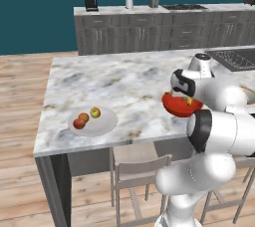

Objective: Take the fruits from the plate on the dining counter and place two fruits in each bowl.

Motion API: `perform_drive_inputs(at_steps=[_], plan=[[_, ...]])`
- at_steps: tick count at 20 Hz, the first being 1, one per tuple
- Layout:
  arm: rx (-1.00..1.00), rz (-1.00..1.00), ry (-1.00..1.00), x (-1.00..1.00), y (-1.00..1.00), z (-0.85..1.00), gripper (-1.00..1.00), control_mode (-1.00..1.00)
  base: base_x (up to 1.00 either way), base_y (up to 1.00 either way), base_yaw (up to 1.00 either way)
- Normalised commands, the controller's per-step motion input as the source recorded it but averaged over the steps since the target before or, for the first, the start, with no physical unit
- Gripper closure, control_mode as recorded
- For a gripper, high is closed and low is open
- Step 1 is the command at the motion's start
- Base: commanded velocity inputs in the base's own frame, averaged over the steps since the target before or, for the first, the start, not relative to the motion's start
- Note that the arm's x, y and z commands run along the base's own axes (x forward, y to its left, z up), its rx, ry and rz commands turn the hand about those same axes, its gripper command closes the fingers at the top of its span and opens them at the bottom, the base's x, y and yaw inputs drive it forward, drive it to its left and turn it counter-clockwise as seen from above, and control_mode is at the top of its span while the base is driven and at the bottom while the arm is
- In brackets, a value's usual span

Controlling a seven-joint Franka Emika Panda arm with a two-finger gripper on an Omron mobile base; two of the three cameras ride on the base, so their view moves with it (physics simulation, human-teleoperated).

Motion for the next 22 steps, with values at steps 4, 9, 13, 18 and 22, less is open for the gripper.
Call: perform_drive_inputs(at_steps=[4,9,13,18,22], plan=[[0.00,0.00,0.00,0.48,-0.28,-0.60,1.00,-1.00,0.00,0.00,0.00],[0.00,0.00,0.00,0.38,-0.36,-0.19,1.00,-1.00,0.00,0.00,0.00],[0.00,0.00,0.00,0.42,-0.07,-0.31,1.00,-1.00,0.00,0.00,0.00],[0.00,0.00,0.00,0.22,-0.01,-0.25,1.00,-1.00,0.00,0.00,0.00],[0.00,0.00,0.00,0.17,-0.04,-0.21,1.00,-1.00,0.00,0.00,0.00]])
